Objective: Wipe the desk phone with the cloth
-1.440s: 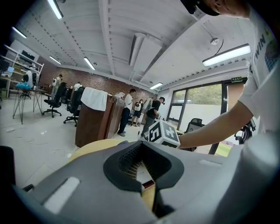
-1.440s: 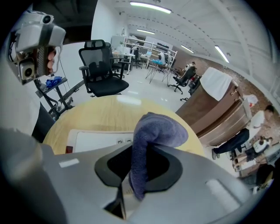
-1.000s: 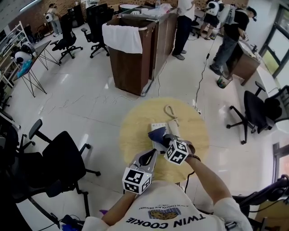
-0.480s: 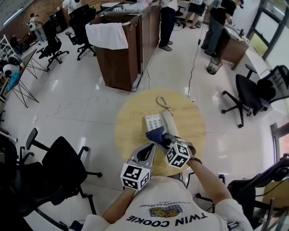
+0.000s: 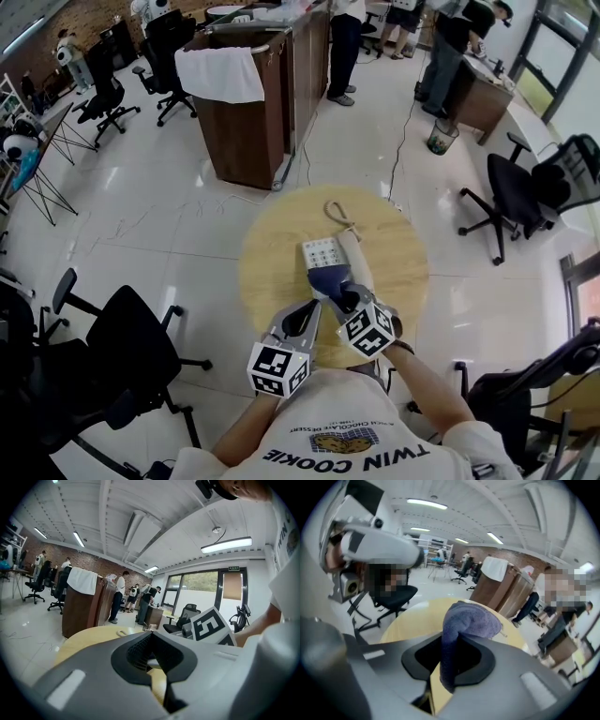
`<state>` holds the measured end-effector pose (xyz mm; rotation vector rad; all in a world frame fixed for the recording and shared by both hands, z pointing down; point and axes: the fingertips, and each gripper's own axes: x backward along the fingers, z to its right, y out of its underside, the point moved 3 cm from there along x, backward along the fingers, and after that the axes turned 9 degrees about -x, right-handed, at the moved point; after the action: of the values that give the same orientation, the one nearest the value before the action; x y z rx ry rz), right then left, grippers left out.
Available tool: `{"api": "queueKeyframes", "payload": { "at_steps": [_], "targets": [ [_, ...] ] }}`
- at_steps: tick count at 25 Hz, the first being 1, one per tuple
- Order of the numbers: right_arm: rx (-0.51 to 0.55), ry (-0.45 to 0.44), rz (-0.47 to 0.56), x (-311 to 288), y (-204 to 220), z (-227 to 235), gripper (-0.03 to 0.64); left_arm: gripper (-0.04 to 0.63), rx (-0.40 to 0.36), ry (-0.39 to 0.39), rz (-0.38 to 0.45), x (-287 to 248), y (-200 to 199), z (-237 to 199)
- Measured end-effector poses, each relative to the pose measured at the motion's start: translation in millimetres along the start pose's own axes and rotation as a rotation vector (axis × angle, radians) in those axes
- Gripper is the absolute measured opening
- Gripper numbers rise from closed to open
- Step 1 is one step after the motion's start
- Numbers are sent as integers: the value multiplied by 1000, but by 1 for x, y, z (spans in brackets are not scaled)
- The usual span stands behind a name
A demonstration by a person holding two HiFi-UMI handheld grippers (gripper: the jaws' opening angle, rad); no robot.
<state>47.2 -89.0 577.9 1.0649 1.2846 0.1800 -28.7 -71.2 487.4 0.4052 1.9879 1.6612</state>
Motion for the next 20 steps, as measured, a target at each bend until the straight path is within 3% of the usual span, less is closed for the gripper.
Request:
{"api": "queueKeyframes", "payload": {
  "at_steps": [2,5,8,11,16,20],
  "targets": [
    [-218,-2,103,5,-23,-5,64,-9,-26,-20,34,10,-11,-6],
    [-506,-106,247,-3,-55,-24,64,-9,-107,-92,77,29,-27,-27],
    [-763,-178,291,-30,-66,-34,64,-9,-140,-194,68,45,-29,-60],
    [-1005,-172,317,-63,-66,-32,64,-9,-117,-273,44,61,-23,-88],
    [-1141,-78,311,-114,-67,-27,64,-9,-77,-280,17,72,-12,-103],
    [-1268,25,320,-135,-60,-5,64,-9,-99,-238,3,62,-16,-98]
  ]
}}
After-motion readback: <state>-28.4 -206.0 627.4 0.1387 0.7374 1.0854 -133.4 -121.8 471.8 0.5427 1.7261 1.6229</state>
